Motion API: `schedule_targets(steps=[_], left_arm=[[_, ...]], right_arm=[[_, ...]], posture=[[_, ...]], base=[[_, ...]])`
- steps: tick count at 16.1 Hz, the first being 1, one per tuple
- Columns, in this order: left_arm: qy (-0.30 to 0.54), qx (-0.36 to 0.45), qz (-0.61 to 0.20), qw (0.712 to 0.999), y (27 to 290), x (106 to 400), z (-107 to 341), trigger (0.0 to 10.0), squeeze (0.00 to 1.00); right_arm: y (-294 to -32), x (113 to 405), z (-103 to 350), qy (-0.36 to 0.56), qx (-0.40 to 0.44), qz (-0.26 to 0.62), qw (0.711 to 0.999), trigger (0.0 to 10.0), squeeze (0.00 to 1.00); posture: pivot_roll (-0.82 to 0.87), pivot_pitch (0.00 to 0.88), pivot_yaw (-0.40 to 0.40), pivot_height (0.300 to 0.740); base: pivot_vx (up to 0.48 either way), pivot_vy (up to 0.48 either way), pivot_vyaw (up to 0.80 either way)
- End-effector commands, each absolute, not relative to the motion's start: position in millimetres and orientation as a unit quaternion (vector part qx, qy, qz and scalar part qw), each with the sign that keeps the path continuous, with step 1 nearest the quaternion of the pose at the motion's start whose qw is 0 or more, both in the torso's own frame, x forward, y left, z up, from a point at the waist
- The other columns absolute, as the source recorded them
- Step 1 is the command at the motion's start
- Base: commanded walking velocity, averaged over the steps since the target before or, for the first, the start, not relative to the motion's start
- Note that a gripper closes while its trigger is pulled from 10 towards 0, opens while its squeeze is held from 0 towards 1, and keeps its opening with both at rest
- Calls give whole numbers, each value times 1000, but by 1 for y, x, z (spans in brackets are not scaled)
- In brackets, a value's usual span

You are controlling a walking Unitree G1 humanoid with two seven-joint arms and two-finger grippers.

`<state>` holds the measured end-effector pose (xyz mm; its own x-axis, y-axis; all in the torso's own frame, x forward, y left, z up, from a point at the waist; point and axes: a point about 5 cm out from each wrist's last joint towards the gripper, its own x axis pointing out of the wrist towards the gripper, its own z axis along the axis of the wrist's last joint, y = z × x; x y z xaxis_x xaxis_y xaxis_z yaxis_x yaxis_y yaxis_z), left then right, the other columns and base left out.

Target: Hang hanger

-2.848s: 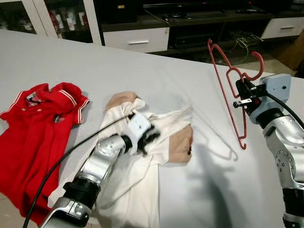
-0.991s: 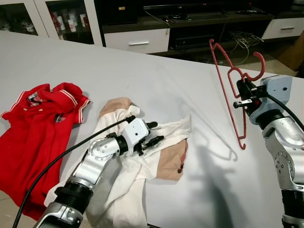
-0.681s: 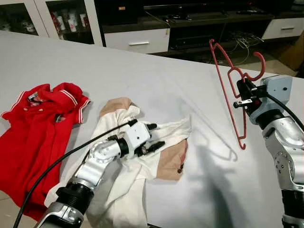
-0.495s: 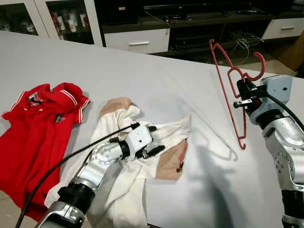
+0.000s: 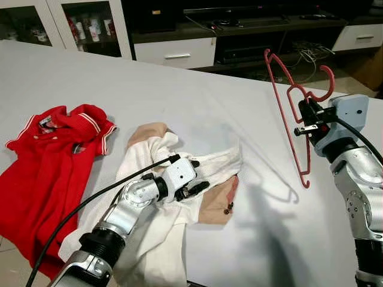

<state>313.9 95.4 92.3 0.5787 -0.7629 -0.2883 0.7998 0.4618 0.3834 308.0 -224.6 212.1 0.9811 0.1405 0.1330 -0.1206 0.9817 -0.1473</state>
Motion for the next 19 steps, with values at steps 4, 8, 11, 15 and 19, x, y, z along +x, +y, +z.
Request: schedule_targets(steps=[4, 8, 11, 15, 19], left_arm=[[65, 248, -432, 864, 102, 318, 86, 0, 0], [62, 250, -429, 866, 102, 319, 86, 0, 0], [39, 242, -410, 879, 100, 325, 95, 0, 0], [15, 239, -392, 888, 100, 331, 103, 0, 0], [-46, 229, -330, 914, 105, 350, 132, 0, 0]], right_arm=[[-225, 305, 217, -84, -76, 62, 992, 10000, 0], [-225, 304, 217, -83, -73, 61, 992, 10000, 0], [-224, 303, 217, -83, -70, 61, 992, 10000, 0], [-225, 301, 217, -83, -68, 58, 993, 10000, 0], [-229, 300, 218, -85, -60, 52, 993, 10000, 0]], posture=[[31, 92, 13, 740], [32, 95, 15, 740], [32, 99, 20, 740], [29, 100, 25, 740], [30, 102, 27, 740]], base=[[0, 0, 0], [0, 0, 0], [0, 0, 0], [0, 0, 0], [0, 0, 0]])
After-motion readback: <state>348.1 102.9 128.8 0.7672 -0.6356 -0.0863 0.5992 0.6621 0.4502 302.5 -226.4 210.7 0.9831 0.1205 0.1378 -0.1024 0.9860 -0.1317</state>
